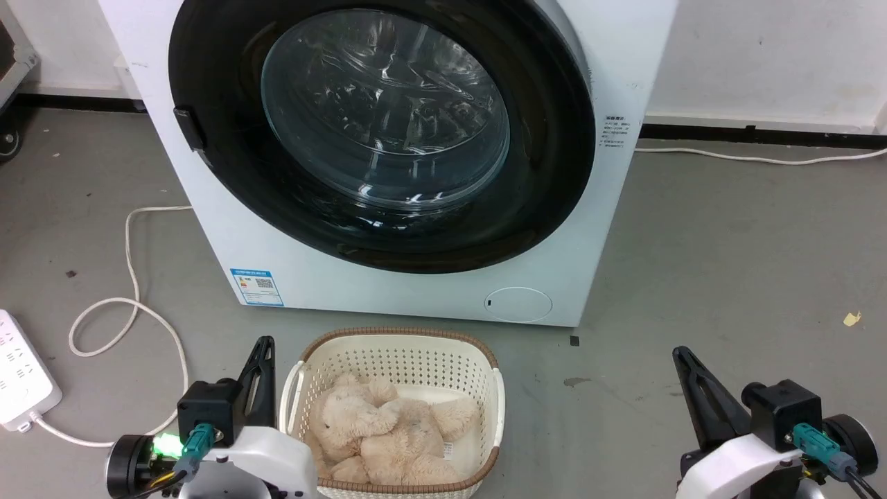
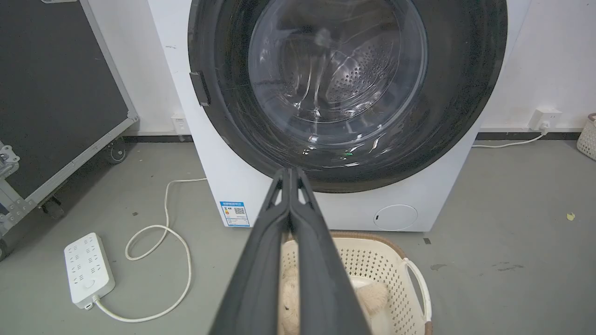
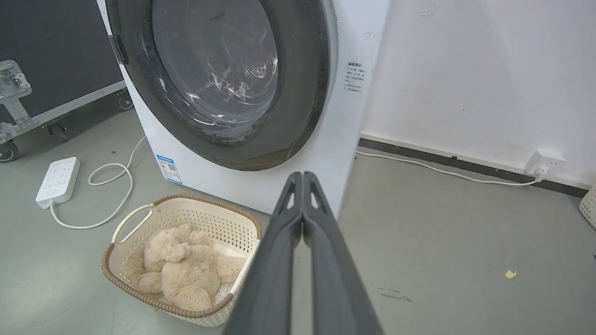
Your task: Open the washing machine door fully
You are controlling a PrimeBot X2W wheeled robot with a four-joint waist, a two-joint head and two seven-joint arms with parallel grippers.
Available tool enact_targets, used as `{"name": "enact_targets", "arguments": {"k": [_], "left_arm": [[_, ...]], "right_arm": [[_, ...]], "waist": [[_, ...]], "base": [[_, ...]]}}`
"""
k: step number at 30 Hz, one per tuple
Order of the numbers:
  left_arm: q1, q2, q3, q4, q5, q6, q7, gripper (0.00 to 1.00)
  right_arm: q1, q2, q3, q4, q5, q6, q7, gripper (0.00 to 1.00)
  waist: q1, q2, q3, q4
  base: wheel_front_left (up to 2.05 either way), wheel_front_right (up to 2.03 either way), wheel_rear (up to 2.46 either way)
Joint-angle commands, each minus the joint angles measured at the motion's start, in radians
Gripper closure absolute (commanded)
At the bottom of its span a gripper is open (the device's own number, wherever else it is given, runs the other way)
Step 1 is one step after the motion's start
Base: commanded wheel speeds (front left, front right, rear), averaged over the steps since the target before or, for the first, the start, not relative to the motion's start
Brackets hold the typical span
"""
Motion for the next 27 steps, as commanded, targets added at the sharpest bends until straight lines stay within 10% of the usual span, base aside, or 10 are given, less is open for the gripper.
{"name": "enact_targets", "arguments": {"k": [1, 11, 12, 27], "left_arm": [[0.013, 0.0, 0.003, 0.001, 0.002, -0.005, -0.001, 1.0], [0.0, 0.0, 0.0, 0.0, 0.0, 0.0, 0.0, 1.0], [0.0, 0.0, 0.0, 0.0, 0.0, 0.0, 0.0, 0.0], [0.014, 0.0, -0.012, -0.009, -0.009, 0.009, -0.028, 0.0]], "right_arm": [[-0.011, 0.0, -0.001, 0.002, -0.006, 0.005, 0.0, 1.0], [0.0, 0.0, 0.0, 0.0, 0.001, -0.001, 0.0, 1.0], [0.0, 0.0, 0.0, 0.0, 0.001, -0.001, 0.0, 0.0], [0.009, -0.001, -0.004, -0.012, 0.015, -0.001, -0.027, 0.0]], "waist": [[-0.0001, -0.0001, 0.0, 0.0], [0.0, -0.0001, 0.0, 0.0], [0.0, -0.0001, 0.0, 0.0], [0.0, -0.0001, 0.004, 0.003]], "base": [[0.0, 0.0, 0.0], [0.0, 0.0, 0.0], [0.0, 0.0, 0.0], [0.0, 0.0, 0.0]]}}
